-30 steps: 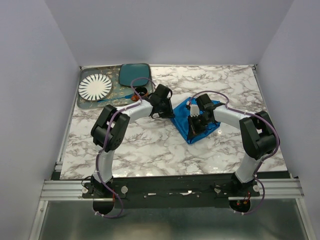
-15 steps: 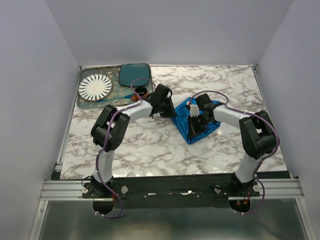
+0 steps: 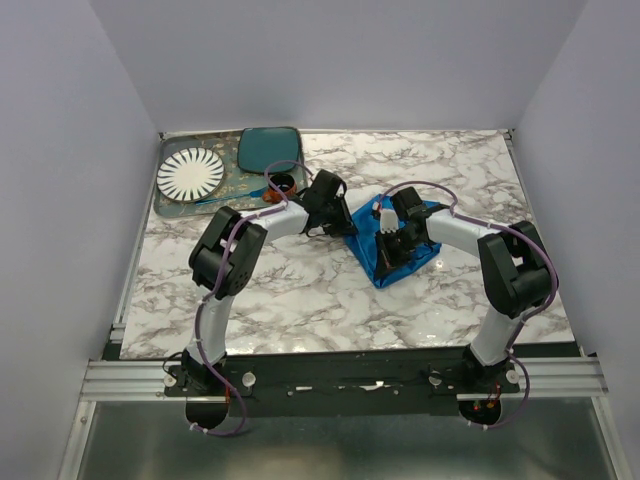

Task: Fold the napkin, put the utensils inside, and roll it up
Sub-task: Roll the napkin with the utensil

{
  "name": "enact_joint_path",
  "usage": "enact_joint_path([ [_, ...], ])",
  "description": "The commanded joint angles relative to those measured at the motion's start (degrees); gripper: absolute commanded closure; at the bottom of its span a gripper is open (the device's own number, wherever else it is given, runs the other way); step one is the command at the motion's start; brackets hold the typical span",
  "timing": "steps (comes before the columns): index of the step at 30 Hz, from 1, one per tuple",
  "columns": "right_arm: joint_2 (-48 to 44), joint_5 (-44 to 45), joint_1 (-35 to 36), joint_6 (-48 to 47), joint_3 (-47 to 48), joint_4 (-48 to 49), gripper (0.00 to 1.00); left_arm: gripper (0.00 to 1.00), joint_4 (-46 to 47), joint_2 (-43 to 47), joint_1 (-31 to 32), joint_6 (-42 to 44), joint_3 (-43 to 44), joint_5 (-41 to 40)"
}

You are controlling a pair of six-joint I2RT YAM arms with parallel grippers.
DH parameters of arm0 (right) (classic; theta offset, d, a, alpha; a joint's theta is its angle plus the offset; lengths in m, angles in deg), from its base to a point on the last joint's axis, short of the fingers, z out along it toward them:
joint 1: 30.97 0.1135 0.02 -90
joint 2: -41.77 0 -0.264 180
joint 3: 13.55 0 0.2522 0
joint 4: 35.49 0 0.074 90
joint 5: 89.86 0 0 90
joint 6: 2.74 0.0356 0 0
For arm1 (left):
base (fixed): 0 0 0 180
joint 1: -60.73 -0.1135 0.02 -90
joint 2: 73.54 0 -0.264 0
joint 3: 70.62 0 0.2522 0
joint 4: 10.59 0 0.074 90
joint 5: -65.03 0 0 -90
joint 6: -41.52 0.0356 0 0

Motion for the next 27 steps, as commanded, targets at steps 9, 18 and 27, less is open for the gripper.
enact_joint_path([
  [9,-1.3,8.8,-0.5,-1.8,2.1,-4.3,0.82,0.75,-0.6,-3.8,0.3,-2.4,0.1,-2.3],
  [18,-10.4,14.9,0.0,-1.0,7.7,-10.1,0.67,0.78,1.1,-3.6,0.3,-2.6,-3.6,-2.3],
  [27,-16.3,29.8,10.6,-6.6,1.5,0.9,0.57,0.80,1.0,-4.3,0.3,-2.2,-4.0,-2.3],
])
